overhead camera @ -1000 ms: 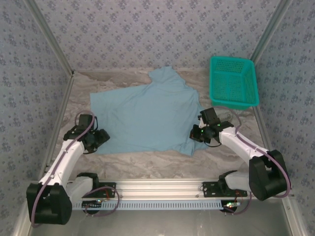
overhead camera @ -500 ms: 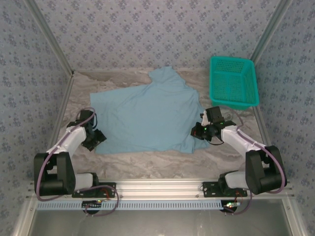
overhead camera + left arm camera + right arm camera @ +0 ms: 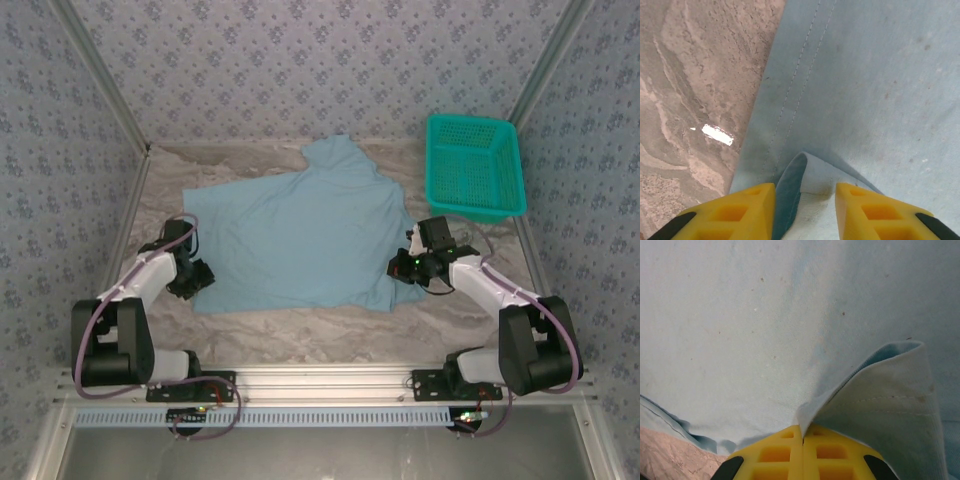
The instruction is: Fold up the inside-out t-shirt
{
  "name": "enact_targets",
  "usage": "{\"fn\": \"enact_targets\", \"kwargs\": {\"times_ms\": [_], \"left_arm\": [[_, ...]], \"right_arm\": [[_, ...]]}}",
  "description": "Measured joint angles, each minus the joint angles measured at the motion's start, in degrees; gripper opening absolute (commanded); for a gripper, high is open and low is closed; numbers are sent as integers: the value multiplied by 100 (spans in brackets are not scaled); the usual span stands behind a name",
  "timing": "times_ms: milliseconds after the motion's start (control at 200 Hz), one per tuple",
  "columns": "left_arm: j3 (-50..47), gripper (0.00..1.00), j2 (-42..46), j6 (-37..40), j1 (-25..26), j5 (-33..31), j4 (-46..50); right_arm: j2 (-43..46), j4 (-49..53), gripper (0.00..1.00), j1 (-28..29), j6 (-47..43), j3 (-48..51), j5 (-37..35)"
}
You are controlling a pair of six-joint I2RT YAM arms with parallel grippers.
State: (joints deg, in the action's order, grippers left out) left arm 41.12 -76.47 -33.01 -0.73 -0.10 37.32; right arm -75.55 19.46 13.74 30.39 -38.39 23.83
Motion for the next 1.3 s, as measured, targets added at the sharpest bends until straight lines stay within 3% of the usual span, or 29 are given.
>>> {"fn": "enact_targets", "kwargs": {"times_ms": [530, 749, 899, 1299], "left_arm": [[-94, 26, 282, 0, 225, -278, 142], [-94, 16, 212, 76, 225, -341, 142], [-94, 3, 267, 125, 225, -385, 179], [-92, 0, 2424, -509, 234, -328, 1084]], "right_arm": [[0, 15, 0, 28, 0, 0, -42], [2, 87, 0, 28, 0, 0, -90], [90, 227, 0, 39, -22, 0, -144], [1729, 1314, 0, 37, -389, 0, -323]]}}
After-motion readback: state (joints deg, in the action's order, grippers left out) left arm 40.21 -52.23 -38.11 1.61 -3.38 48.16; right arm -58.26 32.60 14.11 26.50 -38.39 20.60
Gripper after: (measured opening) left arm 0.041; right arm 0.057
